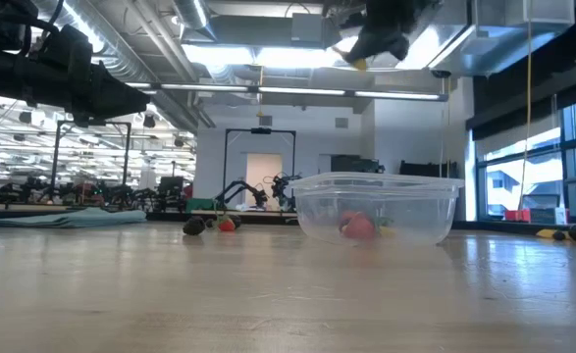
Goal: Pick and placing Produce into tupperware
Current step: Put the bottom corn into the transparent bin
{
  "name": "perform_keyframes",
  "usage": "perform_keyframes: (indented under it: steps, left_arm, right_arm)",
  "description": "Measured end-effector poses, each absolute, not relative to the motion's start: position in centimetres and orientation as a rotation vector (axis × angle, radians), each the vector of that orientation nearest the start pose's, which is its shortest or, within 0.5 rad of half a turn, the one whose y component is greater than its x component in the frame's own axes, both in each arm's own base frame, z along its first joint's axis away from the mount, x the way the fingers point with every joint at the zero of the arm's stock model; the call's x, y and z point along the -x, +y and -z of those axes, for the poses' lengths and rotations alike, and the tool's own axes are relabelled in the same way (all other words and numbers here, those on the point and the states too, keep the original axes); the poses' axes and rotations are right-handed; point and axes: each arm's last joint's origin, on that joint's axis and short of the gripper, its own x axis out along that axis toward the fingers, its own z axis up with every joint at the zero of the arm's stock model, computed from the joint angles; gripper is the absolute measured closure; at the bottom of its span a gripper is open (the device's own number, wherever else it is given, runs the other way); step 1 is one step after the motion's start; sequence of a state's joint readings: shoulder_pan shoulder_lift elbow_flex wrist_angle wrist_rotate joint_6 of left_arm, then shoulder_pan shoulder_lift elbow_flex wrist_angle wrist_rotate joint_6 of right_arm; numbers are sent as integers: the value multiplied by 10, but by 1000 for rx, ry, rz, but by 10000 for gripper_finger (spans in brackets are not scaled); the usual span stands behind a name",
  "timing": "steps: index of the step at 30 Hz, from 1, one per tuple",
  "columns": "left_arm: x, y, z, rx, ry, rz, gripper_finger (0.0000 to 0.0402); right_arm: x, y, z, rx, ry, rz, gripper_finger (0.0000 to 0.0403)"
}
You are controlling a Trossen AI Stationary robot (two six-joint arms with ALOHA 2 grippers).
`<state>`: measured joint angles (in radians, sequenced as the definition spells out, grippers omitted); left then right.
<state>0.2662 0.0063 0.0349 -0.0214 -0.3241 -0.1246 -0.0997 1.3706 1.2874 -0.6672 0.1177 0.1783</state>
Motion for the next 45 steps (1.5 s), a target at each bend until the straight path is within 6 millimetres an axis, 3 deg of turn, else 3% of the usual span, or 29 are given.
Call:
perform_keyframes:
  steps: [6,17,22,36,40,45]
  left_arm:
    - [-89,34,-173,121,-44,-590,253]
    - [-89,34,-173,121,-44,-590,253]
    - [-89,34,-173,121,-43,-589,253]
    - [-89,34,-173,121,-44,-590,253]
    - [-89,34,-173,121,-44,-590,253]
    - [-89,34,-173,121,-44,-590,253]
  right_arm:
    - [-299,-53,-302,-224,904,336,390]
    - [-341,-56,-208,-357,1247,230,391]
    - [-347,-57,-183,-359,1333,227,390]
    - [-347,-57,-174,-345,1380,217,320]
    - [-347,-57,-174,-346,1384,216,276]
    - [-343,-57,-173,-353,1420,220,192]
